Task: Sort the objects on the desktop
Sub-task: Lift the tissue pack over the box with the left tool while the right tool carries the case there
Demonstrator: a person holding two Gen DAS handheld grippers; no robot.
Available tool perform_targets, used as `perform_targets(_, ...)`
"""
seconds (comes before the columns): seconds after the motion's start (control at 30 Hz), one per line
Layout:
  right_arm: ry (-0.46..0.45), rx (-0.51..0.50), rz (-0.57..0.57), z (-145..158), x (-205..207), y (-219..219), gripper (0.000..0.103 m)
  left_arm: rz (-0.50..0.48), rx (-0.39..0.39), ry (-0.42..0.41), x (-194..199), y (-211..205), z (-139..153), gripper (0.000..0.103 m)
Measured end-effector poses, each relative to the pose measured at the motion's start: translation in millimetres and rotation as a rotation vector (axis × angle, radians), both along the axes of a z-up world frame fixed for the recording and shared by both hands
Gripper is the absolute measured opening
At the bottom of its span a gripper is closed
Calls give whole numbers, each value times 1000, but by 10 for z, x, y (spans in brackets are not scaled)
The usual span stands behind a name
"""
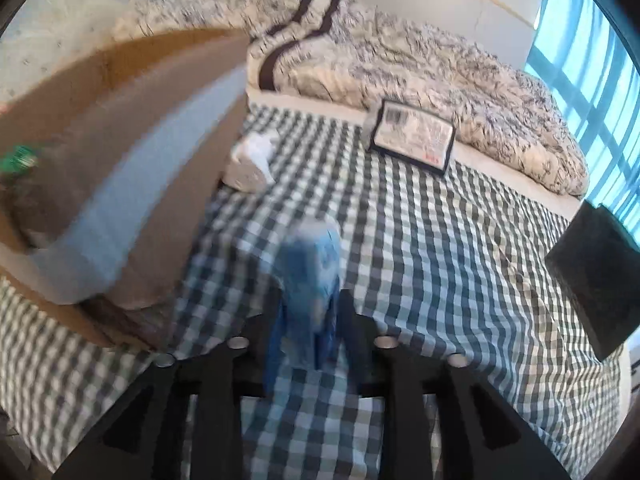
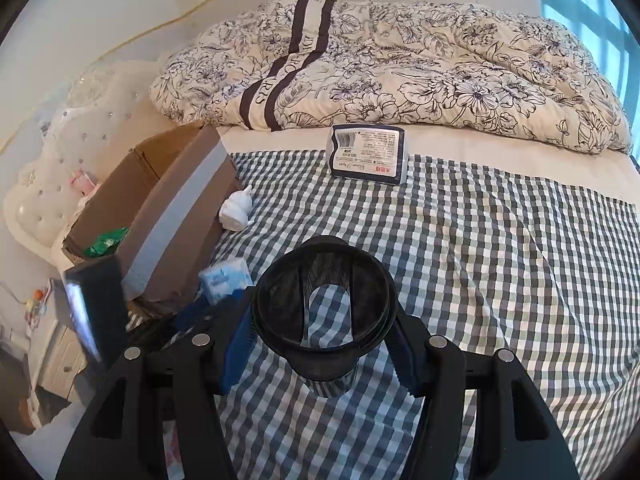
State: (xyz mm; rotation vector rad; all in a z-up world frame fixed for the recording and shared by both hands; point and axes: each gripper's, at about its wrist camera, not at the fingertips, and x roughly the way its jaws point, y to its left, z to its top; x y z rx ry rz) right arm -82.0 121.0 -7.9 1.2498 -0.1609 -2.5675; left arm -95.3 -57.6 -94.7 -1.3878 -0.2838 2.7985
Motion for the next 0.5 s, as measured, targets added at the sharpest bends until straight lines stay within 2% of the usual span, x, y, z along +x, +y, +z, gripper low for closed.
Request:
perform_targets(0.07, 5, 2, -5, 2, 7, 7, 59, 0, -6, -9, -57, 27, -64, 47)
perform_targets(0.13, 7, 6, -12, 5, 6, 35, 59, -11, -11, -3, -117, 60, -113, 44)
perform_targets(0.17, 7, 7, -14, 9, 4, 54, 59, -25, -6, 4, -140, 70, -129, 22)
perform_targets(0.33, 3, 17, -26, 17, -5, 107, 59, -45, -3, 27, -154, 66, -68, 20)
perform_targets(0.5, 4, 20, -25, 32, -67, 94, 59, -52, -29, 100, -44, 117, 254, 20)
